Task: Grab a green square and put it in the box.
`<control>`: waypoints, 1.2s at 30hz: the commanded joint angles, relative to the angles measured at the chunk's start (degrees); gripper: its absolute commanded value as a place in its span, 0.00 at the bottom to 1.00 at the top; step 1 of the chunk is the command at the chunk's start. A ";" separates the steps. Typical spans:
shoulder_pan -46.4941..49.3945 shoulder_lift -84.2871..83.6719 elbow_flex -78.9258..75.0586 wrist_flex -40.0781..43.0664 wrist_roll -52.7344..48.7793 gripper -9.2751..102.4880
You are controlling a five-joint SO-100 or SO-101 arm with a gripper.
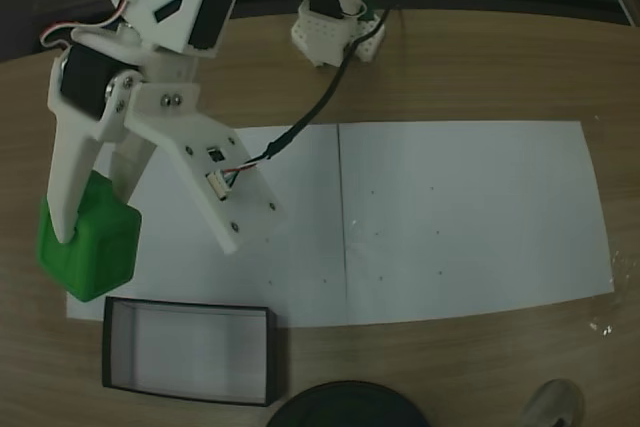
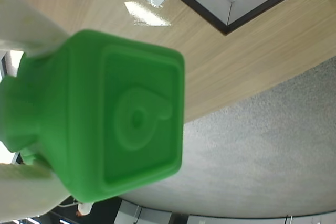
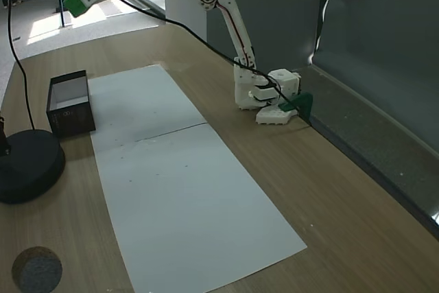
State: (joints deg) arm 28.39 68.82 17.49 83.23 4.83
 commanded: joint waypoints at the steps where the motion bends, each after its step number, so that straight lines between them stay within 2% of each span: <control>1: 0.35 -4.13 -0.97 -1.85 2.11 0.13; 11: -0.70 -16.88 -0.97 -6.15 2.20 0.13; 25: -2.72 -23.29 -0.97 -7.47 1.85 0.14; 36: -2.90 -24.87 -0.97 -7.47 2.20 0.27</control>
State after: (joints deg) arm 25.31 42.01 17.58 76.82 6.77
